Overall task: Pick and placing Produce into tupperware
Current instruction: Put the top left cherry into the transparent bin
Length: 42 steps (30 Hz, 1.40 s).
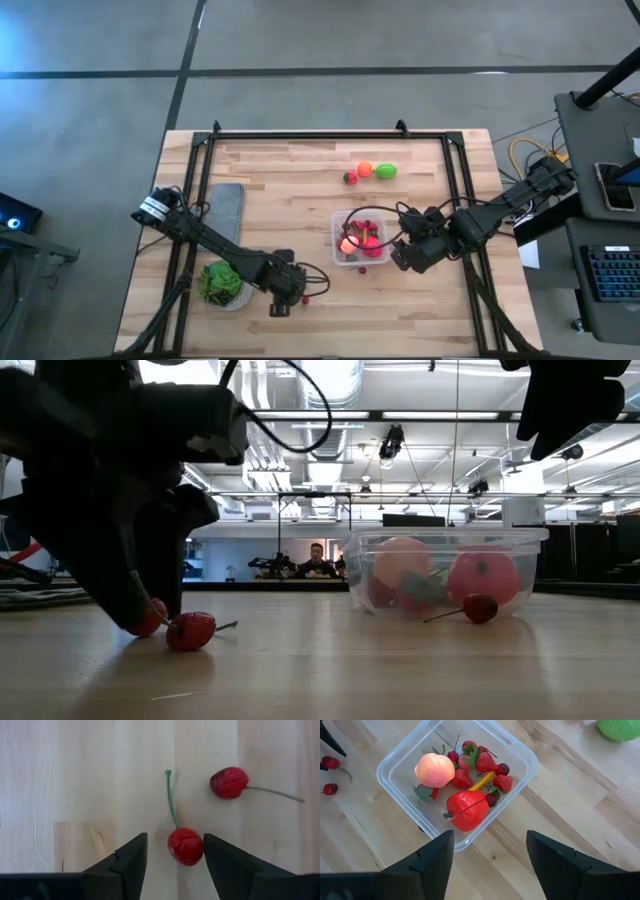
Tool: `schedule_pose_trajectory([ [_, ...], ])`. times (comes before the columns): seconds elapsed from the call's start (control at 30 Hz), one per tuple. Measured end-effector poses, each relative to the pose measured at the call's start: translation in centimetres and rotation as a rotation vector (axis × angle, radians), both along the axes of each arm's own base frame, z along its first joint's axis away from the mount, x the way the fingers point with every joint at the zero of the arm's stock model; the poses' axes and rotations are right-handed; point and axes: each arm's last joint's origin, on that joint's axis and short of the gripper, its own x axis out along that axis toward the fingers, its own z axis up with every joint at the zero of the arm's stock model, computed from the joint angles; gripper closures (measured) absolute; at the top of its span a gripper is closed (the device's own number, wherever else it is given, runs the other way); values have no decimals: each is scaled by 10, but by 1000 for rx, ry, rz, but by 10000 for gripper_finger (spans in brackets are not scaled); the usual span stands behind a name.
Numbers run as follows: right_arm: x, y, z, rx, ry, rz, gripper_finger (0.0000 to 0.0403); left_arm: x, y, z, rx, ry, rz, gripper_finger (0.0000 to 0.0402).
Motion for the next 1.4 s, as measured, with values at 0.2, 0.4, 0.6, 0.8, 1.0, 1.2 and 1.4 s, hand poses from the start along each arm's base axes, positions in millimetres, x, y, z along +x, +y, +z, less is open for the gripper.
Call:
schedule_pose_trajectory([
  [0.2,0,0,0,-2,-1,0,163,-2,1,-5,6,21,-1,224],
  [0.4,0,0,0,0,-2,-4,164,-2,1,-6,7,24,-1,224],
  [0.6,0,0,0,-6,-7,-9,161,-2,1,-6,8,24,-1,258],
  [0.8,0,-1,0,-19,-15,-14,164,-1,0,-5,2,17,-2,308],
  [1.0,0,-1,0,-19,-15,-14,161,8,-2,4,-15,-40,7,317],
  [1.2,0,-1,0,-14,-18,-25,165,15,11,21,64,-127,80,317],
  [1.4,-2,-2,2,-3,-43,-82,167,31,39,55,138,-284,130,317],
])
